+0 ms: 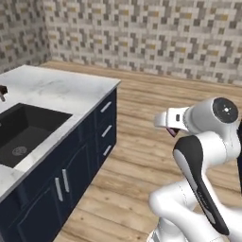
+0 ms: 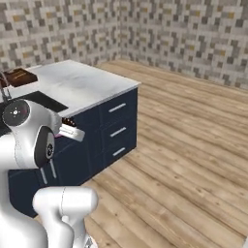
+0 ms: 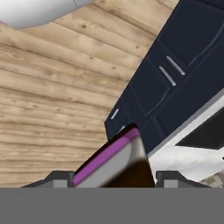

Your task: Take the cake and donut from the fridge and place them on the empty tray on the dining counter.

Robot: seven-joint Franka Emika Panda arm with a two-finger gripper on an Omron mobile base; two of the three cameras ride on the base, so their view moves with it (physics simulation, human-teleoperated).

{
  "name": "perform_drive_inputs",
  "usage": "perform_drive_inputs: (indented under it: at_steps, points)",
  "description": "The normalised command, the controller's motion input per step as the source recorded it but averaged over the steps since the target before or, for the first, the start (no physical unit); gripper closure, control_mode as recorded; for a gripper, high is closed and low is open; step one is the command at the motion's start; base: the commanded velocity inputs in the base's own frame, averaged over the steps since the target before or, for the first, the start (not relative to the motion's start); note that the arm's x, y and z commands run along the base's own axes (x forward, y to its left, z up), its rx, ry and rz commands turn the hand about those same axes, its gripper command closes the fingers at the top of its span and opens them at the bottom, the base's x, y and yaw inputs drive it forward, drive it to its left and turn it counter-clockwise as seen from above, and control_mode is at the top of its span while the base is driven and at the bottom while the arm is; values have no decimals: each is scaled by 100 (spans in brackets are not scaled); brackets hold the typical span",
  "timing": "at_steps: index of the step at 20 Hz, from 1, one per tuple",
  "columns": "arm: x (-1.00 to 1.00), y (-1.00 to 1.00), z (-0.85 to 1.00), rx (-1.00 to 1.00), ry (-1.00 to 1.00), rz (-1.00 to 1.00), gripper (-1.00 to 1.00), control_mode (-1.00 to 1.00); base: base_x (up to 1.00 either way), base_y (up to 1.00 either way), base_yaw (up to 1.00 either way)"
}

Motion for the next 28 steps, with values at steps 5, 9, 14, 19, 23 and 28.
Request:
perform_drive_inputs:
  at_steps: [5, 9, 14, 19, 23, 28]
  points:
    - [0, 0, 0, 0, 0, 0, 100, 100, 75, -15, 1]
    - [0, 0, 0, 0, 0, 0, 100, 100, 68, -38, 4]
    - [0, 0, 0, 0, 0, 0, 100, 100, 68, -36, 6]
    - [0, 0, 0, 0, 0, 0, 100, 100, 66, -36, 7]
    - [0, 0, 0, 0, 0, 0, 100, 100, 64, -42, 12]
    - [0, 0, 0, 0, 0, 0, 100, 100, 59, -47, 17]
